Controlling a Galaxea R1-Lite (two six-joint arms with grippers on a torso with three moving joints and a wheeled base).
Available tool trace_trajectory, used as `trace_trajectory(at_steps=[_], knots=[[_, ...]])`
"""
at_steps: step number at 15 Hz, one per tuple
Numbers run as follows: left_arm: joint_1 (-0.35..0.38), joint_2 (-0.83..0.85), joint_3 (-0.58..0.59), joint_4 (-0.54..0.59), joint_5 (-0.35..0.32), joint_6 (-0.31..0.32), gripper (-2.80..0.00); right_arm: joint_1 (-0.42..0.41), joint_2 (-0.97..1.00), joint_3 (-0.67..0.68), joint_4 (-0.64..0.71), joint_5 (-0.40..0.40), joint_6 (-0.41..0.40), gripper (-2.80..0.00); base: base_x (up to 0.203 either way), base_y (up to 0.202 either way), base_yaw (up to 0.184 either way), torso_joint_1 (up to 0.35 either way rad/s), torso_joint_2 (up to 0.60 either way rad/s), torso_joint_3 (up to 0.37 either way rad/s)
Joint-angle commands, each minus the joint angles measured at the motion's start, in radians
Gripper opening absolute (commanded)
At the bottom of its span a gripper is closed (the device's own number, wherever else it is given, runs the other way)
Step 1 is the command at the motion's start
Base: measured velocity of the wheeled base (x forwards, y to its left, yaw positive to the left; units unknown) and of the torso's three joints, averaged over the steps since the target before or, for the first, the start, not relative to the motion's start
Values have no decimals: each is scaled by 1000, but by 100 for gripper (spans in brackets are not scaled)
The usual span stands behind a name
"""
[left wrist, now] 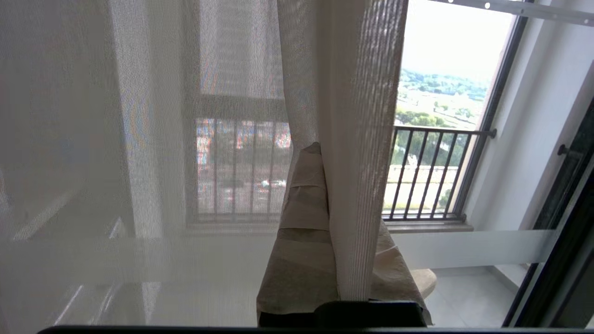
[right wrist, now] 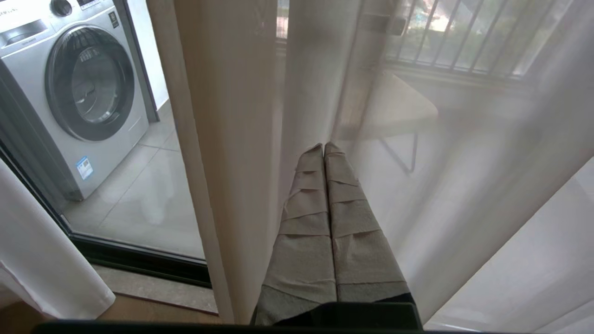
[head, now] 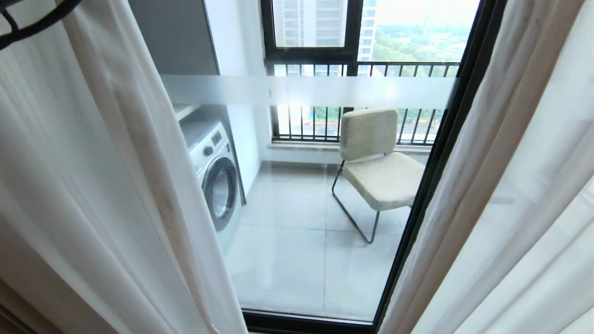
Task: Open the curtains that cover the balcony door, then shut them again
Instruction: Close the inner curtains on both sides
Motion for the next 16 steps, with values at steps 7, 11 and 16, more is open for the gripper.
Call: trace_trajectory(at_steps=[7, 11, 16], knots=[[-5, -4, 12, -3, 0, -1, -280, 1, 0, 0, 0, 1, -1, -280, 0, -191, 5, 3, 1, 3], [-5, -1, 14, -3, 0, -1, -280, 1, 0, 0, -2, 1, -1, -280, 0, -193, 4, 0, 4, 1], [-5, -1, 20, -5, 0, -1, -280, 1, 0, 0, 0, 1, -1, -280, 0, -191, 3, 2, 2, 3]])
